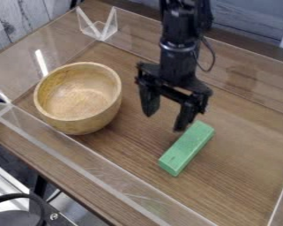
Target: Put the green block in the brown bowl
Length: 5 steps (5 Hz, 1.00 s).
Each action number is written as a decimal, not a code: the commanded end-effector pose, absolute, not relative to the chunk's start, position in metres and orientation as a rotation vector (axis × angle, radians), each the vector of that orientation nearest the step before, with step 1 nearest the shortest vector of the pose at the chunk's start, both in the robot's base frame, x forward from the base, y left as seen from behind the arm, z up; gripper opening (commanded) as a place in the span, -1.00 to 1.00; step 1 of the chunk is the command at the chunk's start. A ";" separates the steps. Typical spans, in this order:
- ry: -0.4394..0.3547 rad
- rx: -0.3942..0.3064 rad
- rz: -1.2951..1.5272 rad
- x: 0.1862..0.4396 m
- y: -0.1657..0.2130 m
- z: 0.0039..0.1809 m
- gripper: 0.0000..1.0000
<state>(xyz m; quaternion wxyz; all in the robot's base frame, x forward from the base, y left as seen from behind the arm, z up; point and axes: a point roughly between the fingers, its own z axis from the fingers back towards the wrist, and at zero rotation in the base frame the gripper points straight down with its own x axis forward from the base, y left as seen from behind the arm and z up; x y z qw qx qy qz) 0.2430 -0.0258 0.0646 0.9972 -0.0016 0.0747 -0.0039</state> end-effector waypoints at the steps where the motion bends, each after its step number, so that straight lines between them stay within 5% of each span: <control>1: 0.083 -0.006 -0.047 0.253 -0.040 0.065 1.00; 3: 0.119 0.019 -0.122 0.263 -0.059 0.030 1.00; 4: 0.124 0.008 -0.135 0.259 -0.060 0.028 -1.00; 5: 0.126 -0.009 -0.153 0.257 -0.062 0.027 -1.00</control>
